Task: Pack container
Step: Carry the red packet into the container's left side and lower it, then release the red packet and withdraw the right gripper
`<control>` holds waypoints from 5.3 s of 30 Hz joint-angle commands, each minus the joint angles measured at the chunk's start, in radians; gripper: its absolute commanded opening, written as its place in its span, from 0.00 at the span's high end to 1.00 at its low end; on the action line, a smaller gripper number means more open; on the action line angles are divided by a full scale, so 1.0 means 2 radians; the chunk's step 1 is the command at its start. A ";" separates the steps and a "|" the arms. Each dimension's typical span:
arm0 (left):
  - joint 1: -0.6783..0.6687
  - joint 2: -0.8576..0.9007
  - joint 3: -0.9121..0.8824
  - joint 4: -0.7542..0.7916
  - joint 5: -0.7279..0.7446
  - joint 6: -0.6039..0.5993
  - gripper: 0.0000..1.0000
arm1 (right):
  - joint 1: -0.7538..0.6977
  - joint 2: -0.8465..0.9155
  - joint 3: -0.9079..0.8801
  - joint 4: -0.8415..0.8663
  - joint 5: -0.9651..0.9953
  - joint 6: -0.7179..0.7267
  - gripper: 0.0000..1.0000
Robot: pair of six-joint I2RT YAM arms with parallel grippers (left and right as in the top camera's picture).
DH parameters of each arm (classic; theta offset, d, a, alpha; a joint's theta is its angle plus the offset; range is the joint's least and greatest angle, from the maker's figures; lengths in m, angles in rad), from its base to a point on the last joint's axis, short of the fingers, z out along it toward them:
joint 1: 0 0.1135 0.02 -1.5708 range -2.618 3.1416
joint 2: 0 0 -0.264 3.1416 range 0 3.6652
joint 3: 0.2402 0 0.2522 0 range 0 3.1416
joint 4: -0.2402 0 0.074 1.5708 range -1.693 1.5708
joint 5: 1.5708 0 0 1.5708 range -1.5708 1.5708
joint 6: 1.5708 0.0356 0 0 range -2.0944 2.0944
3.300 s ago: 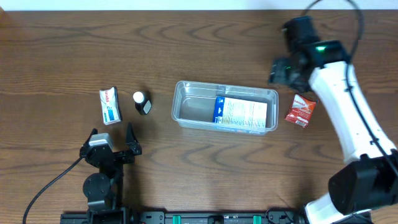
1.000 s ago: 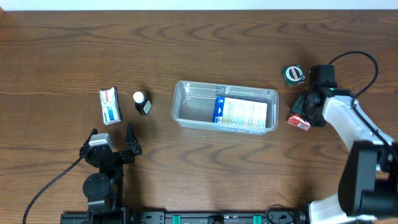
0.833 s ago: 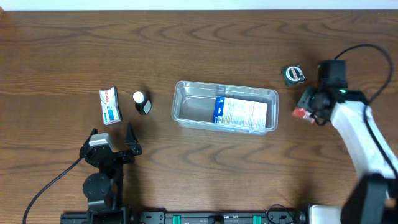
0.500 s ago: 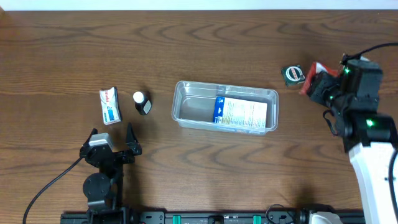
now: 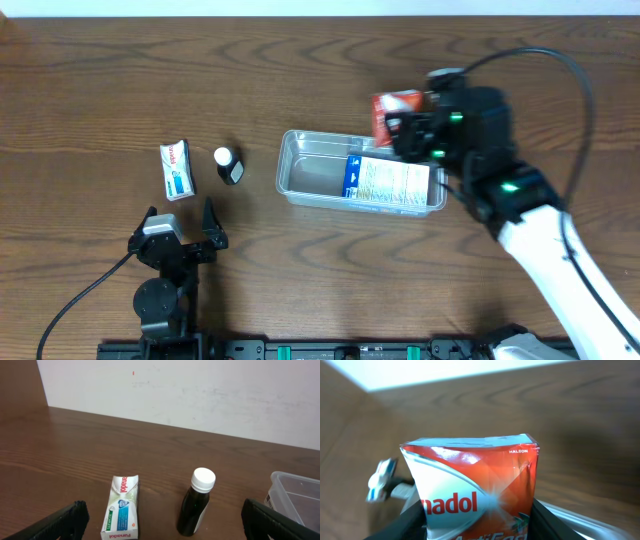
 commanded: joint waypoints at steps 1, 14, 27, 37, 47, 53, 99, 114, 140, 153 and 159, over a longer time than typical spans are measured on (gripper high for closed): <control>0.001 -0.003 -0.008 -0.019 0.002 0.009 0.02 | 0.039 0.042 0.006 0.016 0.009 0.026 0.48; 0.001 -0.003 -0.008 -0.018 0.002 0.009 0.02 | 0.117 0.154 0.006 0.056 0.012 0.090 0.46; 0.001 -0.003 -0.008 -0.018 0.002 0.009 0.02 | 0.132 0.179 0.006 0.048 0.064 0.149 0.45; 0.001 -0.003 -0.008 -0.018 0.002 0.009 0.02 | 0.132 0.204 0.006 0.047 0.090 0.184 0.45; 0.001 -0.003 -0.008 -0.018 0.002 0.009 0.02 | 0.133 0.229 0.006 0.059 0.090 0.222 0.46; 0.001 -0.003 -0.008 -0.019 0.002 0.009 0.02 | 0.133 0.232 0.006 0.066 0.090 0.227 0.46; 0.001 -0.003 -0.008 -0.018 0.002 0.009 0.02 | 0.150 0.234 0.006 0.065 0.126 0.249 0.43; 0.001 -0.003 -0.008 -0.018 0.002 0.009 0.02 | 0.150 0.234 0.006 0.065 0.126 0.249 0.37; 0.001 -0.003 -0.008 -0.018 0.002 0.008 0.02 | -0.029 0.052 0.172 -0.209 0.174 0.004 0.28; 0.001 -0.003 -0.008 -0.018 0.002 0.009 0.02 | -0.223 0.170 0.259 -0.253 0.043 -0.202 0.26; 0.001 -0.003 -0.008 -0.018 0.002 0.009 0.02 | -0.234 0.258 0.259 -0.212 0.035 -0.279 0.16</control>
